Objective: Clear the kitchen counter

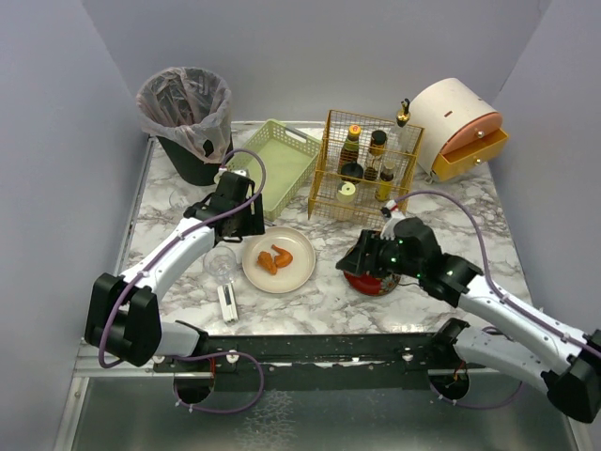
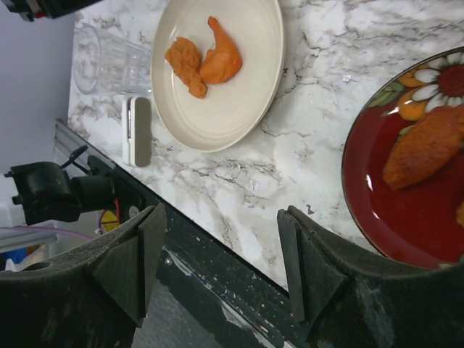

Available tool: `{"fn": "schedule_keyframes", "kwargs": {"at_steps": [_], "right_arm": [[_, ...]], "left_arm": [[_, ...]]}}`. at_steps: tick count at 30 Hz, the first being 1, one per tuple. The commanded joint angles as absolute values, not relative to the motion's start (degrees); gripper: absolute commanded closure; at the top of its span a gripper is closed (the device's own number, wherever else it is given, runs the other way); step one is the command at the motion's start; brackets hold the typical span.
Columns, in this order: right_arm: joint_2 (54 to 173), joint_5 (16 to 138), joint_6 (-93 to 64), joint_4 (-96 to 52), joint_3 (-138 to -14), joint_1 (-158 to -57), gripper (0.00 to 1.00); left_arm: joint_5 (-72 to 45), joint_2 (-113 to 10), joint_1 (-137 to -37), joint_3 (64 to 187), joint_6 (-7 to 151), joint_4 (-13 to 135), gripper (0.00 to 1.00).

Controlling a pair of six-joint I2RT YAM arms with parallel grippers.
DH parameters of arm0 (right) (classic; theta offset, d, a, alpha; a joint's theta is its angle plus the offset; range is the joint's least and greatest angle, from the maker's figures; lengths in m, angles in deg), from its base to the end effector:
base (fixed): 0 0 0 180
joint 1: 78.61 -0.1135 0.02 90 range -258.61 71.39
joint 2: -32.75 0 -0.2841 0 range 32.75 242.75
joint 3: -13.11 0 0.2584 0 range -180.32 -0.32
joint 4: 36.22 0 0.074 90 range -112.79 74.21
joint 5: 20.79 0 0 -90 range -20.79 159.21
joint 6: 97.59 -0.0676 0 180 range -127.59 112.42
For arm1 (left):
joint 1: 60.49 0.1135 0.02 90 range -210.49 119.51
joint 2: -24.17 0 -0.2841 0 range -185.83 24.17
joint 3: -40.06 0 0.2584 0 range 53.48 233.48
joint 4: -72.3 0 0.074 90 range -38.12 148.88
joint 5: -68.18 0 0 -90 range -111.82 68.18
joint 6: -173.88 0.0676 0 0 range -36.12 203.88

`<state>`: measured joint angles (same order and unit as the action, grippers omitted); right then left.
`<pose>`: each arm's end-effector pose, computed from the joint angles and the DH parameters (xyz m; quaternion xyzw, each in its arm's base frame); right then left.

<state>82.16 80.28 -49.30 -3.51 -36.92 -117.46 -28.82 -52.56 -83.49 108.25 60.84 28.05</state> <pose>0.1573 0.1434 0.2575 -0.0249 0.8718 0.3759 0.3130 0.2754 -0.1079 0.2393 -0.0198 0.9460 -0.0713 0.3157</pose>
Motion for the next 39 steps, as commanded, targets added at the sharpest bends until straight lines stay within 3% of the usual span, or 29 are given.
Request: {"fn": "schedule_keyframes", "kwargs": {"at_steps": [1, 11, 21, 28, 39], "right_arm": [[87.74, 66.79, -54.52, -12.99, -35.19, -125.49, 0.32], [105.56, 52.10, -58.05, -29.88, -34.63, -132.83, 0.37], [117.43, 51.19, -61.50, -36.03, -36.14, -133.01, 0.48], [124.87, 50.56, -62.44, -35.28, -40.62, -132.96, 0.50], [132.45, 51.58, -64.21, -35.24, -43.69, -133.00, 0.74]], "left_arm": [[-28.59, -53.46, -83.34, 109.45, 63.46, 29.52, 0.25], [-27.91, -57.90, -83.08, 110.72, 65.03, 29.96, 0.28], [-27.62, -56.93, -82.82, 110.31, 65.61, 29.96, 0.28], [-27.05, -56.28, -82.81, 110.09, 65.25, 30.04, 0.29], [-27.22, -54.81, -82.79, 109.73, 64.64, 30.55, 0.29]]}}
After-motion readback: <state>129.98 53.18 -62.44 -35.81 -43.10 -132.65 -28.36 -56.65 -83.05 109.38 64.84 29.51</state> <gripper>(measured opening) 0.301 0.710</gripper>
